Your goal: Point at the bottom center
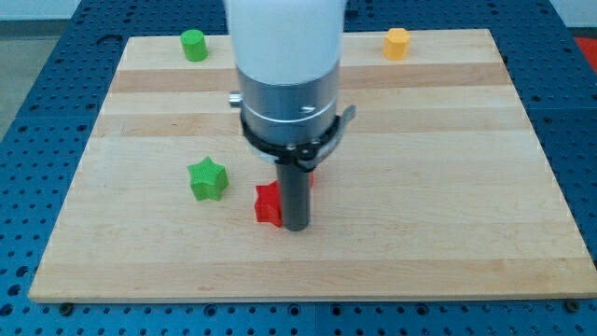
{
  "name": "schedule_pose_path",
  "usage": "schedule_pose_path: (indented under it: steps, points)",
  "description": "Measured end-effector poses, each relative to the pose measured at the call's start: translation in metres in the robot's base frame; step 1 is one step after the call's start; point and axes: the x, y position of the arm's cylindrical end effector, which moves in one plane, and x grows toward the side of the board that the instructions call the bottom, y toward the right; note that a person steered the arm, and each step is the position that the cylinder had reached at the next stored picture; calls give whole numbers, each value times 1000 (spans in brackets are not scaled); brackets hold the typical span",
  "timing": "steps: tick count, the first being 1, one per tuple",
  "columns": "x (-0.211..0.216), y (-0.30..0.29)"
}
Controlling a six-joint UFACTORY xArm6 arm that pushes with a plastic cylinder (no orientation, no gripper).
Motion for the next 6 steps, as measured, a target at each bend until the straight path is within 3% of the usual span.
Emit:
schedule_pose_path:
  steps: [2, 6]
  points:
    - [2, -12]
    - [76, -12]
